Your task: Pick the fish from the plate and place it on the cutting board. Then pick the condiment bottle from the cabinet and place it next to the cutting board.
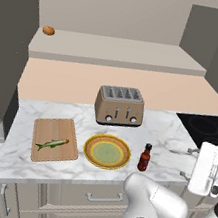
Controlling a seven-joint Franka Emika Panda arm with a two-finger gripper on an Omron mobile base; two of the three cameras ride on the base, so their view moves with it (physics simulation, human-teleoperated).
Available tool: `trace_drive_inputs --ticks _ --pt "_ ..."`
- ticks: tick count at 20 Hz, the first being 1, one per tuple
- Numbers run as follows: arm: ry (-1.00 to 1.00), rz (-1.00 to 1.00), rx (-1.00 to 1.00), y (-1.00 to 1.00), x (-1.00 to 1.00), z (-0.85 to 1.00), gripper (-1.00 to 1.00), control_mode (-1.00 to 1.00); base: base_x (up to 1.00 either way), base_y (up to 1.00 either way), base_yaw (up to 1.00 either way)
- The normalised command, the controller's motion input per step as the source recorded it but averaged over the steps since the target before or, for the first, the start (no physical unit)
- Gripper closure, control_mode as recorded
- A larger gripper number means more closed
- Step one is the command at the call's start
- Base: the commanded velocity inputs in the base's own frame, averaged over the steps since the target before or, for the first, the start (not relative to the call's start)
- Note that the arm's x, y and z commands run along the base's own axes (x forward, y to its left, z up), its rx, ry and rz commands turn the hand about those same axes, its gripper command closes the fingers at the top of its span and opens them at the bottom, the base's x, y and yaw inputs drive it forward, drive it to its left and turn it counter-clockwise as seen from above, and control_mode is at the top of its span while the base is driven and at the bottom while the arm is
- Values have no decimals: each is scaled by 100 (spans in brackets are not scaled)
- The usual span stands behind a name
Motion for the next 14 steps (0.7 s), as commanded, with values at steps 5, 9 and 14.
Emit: trace_drive_inputs --ticks 5,9,14 --pt "-31 -13 -38 21 -9 21 -100 -100 0 0 0" --pt "-39 -9 -45 28 0 22 -100 -100 0 0 0" --pt "-40 -6 -46 18 -2 14 -100 -100 0 0 0"
